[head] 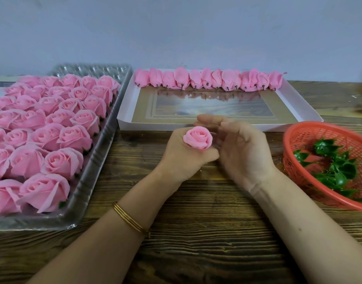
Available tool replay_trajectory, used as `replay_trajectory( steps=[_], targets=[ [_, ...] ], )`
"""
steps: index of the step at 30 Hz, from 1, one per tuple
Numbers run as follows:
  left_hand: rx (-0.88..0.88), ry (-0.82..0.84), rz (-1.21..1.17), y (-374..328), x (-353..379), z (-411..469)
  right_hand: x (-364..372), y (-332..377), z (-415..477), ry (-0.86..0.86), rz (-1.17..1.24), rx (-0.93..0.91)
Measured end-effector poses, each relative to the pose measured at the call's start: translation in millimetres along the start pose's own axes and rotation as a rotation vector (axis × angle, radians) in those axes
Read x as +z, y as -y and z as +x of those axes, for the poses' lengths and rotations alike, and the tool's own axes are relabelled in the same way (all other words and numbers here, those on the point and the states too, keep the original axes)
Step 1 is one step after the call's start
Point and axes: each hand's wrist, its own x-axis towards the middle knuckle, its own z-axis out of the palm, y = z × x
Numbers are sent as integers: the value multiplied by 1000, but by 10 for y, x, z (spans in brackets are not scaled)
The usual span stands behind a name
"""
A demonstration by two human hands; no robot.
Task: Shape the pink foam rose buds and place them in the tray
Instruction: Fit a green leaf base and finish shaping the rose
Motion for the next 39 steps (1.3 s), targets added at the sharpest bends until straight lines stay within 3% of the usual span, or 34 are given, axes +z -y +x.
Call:
replay_trajectory(
  steps=[6, 12, 18, 28, 39],
  targets=[
    [76, -37, -99, -35, -18, 35, -1, -40, 55, -72, 36, 92],
    [23, -130, -67, -12, -32, 39, 0, -49, 58, 26, 185, 244],
    [37, -119, -111, -31, -37, 44, -74, -10, 46, 95, 254, 385],
    [39, 30, -176, 23, -64, 50, -88, -64, 33, 273, 208, 354],
    [42, -36, -235, -7, -69, 29, -68, -141, 56, 350, 274, 333]
  ],
)
